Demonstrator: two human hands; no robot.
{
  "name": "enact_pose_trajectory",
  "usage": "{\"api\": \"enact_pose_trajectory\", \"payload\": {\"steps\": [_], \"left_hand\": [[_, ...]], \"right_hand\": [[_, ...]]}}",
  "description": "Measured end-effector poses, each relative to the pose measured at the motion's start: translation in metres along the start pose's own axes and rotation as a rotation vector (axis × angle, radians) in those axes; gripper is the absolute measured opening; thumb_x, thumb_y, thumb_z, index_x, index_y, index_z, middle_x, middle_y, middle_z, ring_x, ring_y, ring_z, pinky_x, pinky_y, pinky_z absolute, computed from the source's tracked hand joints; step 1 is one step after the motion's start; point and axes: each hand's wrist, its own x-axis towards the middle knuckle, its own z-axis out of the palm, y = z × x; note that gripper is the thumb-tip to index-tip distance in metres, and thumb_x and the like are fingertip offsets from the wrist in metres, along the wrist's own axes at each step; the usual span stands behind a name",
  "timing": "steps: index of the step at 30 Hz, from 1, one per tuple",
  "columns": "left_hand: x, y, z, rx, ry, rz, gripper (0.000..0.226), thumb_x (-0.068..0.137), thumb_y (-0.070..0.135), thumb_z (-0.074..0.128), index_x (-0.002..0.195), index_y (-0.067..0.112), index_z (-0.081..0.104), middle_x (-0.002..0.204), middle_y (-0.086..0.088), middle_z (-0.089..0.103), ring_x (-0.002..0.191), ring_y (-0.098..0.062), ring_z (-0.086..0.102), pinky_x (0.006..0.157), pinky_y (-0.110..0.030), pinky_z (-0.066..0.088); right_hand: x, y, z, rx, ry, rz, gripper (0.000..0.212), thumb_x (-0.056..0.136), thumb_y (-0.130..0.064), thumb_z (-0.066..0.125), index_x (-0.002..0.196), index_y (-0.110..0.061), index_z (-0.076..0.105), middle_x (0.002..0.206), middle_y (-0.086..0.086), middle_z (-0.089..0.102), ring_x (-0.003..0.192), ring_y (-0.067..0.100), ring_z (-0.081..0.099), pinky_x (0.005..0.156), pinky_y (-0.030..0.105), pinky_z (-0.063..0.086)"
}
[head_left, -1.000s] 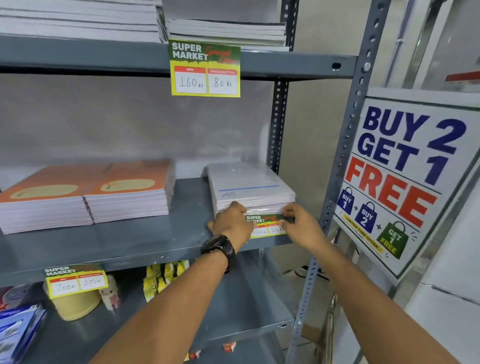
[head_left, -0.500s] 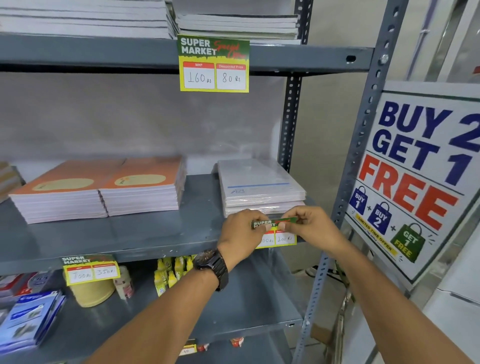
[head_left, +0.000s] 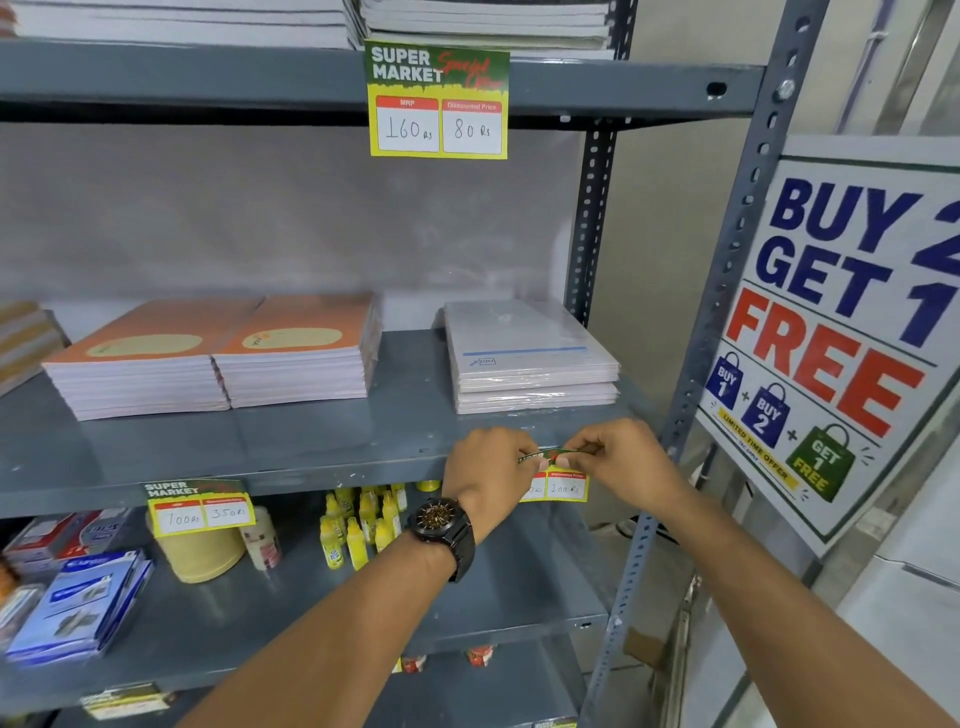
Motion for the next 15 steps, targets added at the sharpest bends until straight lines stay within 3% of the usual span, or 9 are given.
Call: {"api": "enact_pose_trajectory", "payload": {"steps": [9,15], "left_hand": [[0.003,-0.001,0.005,0.063,0.003,-0.034,0.017,0.083,0.042,0.066,0.092,0.028,0.068,0.092,0.003,0.074,0.084,-0.025,0.066,0.071,-0.038,0.056],[0.005,-0.002,0.011,0.142,0.042,0.014,0.019,0.084,0.044,0.064,0.090,0.026,0.063,0.089,0.002,0.073,0.082,-0.027,0.065,0.067,-0.036,0.054]], "right_hand": [[0.001,0.007,0.018,-0.041,0.109,0.046,0.012,0.074,-0.022,0.081,0.073,-0.023,0.069,0.066,-0.008,0.071,0.065,0.007,0.067,0.065,0.029,0.055],[-0.002,0.009,0.023,-0.128,0.204,-0.008,0.013,0.076,-0.027,0.078,0.075,-0.024,0.066,0.066,-0.009,0.070,0.062,0.010,0.063,0.059,0.025,0.050]]}}
